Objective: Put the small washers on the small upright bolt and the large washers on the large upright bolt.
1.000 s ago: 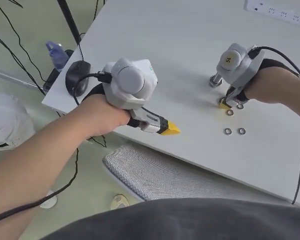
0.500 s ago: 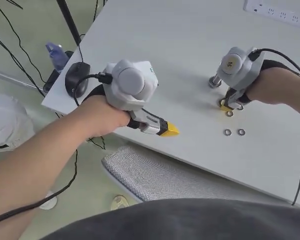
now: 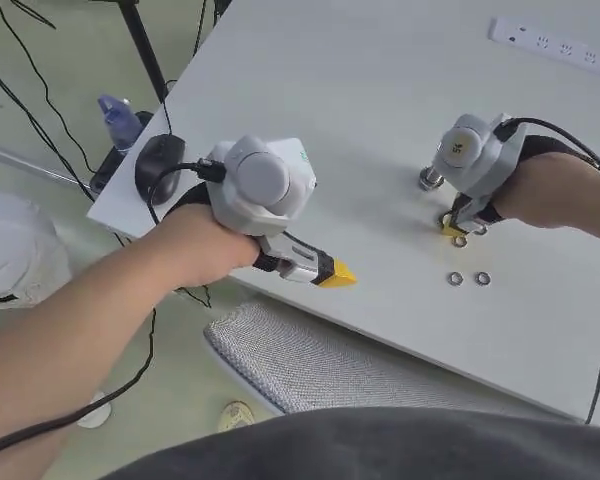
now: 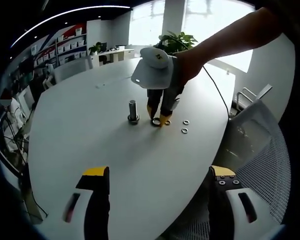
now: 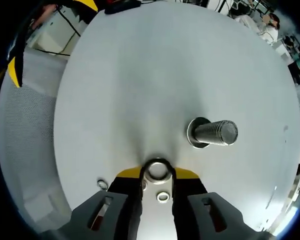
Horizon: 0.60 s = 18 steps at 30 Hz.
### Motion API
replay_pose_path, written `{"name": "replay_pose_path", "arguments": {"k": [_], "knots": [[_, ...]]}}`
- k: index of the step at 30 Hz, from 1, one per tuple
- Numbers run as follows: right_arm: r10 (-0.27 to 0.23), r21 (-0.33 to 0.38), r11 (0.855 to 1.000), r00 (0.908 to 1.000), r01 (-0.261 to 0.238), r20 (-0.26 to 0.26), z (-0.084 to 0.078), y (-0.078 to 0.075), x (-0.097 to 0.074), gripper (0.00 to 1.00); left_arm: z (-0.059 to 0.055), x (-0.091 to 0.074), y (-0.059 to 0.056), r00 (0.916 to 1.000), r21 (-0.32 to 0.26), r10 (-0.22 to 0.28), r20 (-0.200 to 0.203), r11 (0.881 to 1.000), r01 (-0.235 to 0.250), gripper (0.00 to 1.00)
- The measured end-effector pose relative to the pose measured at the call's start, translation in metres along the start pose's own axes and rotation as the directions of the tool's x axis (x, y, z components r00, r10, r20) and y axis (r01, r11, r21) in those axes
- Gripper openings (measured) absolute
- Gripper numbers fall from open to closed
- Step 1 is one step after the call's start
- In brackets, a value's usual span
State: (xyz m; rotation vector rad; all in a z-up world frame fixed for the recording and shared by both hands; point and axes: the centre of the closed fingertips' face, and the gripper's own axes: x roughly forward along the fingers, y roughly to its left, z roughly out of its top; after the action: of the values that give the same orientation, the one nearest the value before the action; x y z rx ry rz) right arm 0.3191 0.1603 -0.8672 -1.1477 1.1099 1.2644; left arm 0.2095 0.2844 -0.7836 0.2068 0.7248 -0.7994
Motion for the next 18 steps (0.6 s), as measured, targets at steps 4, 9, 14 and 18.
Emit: {"name": "replay_pose_path", "arguments": {"k": [4,9,14,18], "knots": [[0.001,-0.001,1.0,1.0,-0.001,-0.002,0.001,-0.001,0.001,0.21,0.003,-0.001,0.004,0.9999,-0.018,0.011,0.011,1.0,-0.011,0.82],[0.007,0.018,1.0,0.9999,-0.008,0.012,0.0,-0.009,0.008,0.21,-0.002,0.002,0.003,0.9999,-0.004,0.009,-0.013,1.0,-0.009,0.82],[0.006,0.037,0.999,0.9997,-0.007,0.022,-0.002,-0.006,0.01,0.21,-0.003,0.004,0.0,0.9998,0.002,0.002,-0.02,1.0,-0.002,0.82],[0.016,0.056,0.998,0.9998,-0.017,0.014,-0.008,-0.01,0.01,0.21,-0.002,0.003,0.0,0.9999,-0.003,0.003,-0.016,1.0,-0.003,0.81]]}}
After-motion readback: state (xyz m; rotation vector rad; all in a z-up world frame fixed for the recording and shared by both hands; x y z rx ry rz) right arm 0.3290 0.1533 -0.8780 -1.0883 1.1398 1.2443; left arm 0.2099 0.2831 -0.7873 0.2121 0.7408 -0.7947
